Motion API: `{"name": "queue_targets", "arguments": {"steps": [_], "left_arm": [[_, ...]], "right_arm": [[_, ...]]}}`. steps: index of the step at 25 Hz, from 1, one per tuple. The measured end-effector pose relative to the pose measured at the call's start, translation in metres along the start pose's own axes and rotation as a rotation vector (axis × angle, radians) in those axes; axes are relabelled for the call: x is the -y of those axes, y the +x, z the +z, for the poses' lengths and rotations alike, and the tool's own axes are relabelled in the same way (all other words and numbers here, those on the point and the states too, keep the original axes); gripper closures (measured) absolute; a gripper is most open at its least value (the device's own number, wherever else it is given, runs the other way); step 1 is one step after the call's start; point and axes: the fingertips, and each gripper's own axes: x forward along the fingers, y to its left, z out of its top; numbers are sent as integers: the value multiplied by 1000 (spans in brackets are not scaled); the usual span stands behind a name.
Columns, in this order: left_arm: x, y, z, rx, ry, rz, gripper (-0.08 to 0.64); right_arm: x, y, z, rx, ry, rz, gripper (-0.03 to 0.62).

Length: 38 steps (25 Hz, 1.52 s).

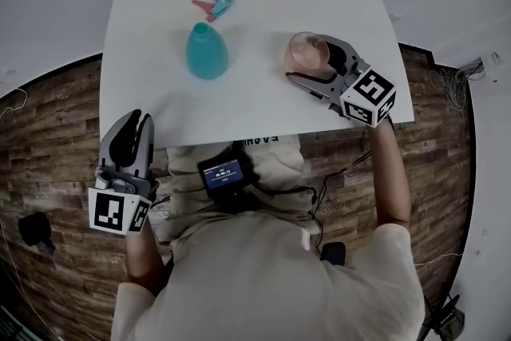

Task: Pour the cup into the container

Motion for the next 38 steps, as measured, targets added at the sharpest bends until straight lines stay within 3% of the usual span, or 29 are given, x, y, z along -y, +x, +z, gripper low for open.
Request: {"name": "queue_targets", "arguments": {"steps": [24, 31, 38], "left_arm": [[-7, 0, -8, -14, -13, 10, 502], [-31, -1, 4, 0, 2, 44, 502], [-51, 7, 15, 5, 20, 56, 502]], "right_arm": [[2, 1, -1, 8, 13, -7, 224], [6, 0, -1, 38, 77, -16, 224], [7, 0, 0, 38, 81, -19, 224]]}}
